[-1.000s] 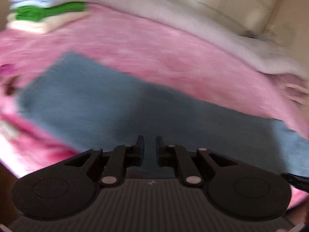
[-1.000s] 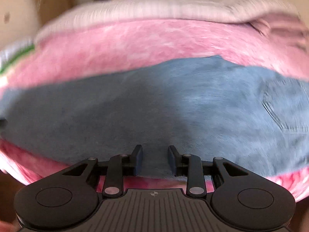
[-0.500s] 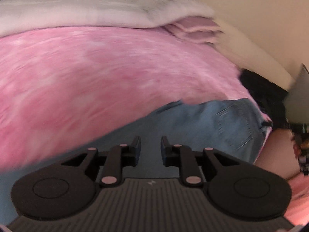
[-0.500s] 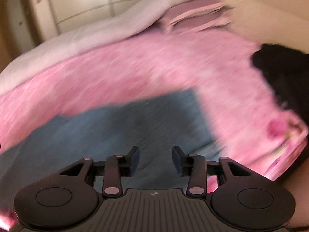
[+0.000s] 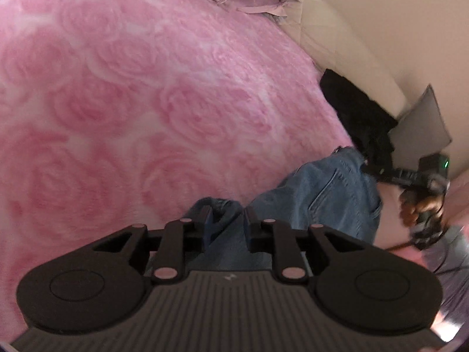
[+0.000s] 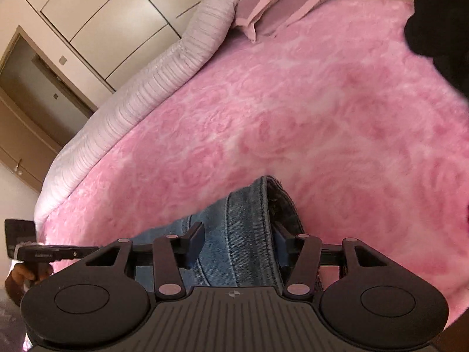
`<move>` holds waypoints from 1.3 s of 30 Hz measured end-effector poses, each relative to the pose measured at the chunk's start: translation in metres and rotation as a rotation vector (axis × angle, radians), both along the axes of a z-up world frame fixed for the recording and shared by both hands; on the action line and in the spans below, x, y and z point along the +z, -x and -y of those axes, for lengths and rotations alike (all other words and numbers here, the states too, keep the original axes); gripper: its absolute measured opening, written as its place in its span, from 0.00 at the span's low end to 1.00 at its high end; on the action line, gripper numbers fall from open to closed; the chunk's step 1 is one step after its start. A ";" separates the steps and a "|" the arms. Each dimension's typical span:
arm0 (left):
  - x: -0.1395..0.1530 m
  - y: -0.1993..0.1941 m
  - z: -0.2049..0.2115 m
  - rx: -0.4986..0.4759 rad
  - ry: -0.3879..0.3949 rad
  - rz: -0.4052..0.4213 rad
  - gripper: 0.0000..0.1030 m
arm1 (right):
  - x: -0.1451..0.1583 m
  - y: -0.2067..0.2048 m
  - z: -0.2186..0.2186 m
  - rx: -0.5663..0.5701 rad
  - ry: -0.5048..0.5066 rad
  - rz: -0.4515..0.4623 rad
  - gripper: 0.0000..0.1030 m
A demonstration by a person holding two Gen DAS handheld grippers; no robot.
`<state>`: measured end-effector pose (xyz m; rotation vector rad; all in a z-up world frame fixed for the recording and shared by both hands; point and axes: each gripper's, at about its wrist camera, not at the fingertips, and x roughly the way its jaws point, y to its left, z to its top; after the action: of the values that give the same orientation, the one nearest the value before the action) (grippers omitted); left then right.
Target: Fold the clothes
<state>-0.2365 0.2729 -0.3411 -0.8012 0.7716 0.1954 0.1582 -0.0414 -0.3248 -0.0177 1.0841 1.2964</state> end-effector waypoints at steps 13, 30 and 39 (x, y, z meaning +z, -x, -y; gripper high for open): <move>-0.019 0.012 -0.004 0.150 0.094 0.168 0.00 | -0.005 0.024 0.012 0.035 -0.033 0.198 0.08; -0.041 0.014 -0.024 0.207 0.281 0.168 0.00 | -0.019 0.029 0.007 0.004 0.025 0.223 0.11; -0.024 0.019 -0.012 0.286 -0.005 0.189 0.00 | -0.027 0.028 0.024 -0.097 0.011 0.188 0.07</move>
<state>-0.2559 0.2849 -0.3652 -0.9099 0.4770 0.3713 0.1303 -0.0658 -0.3522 -0.0925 0.9206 1.1767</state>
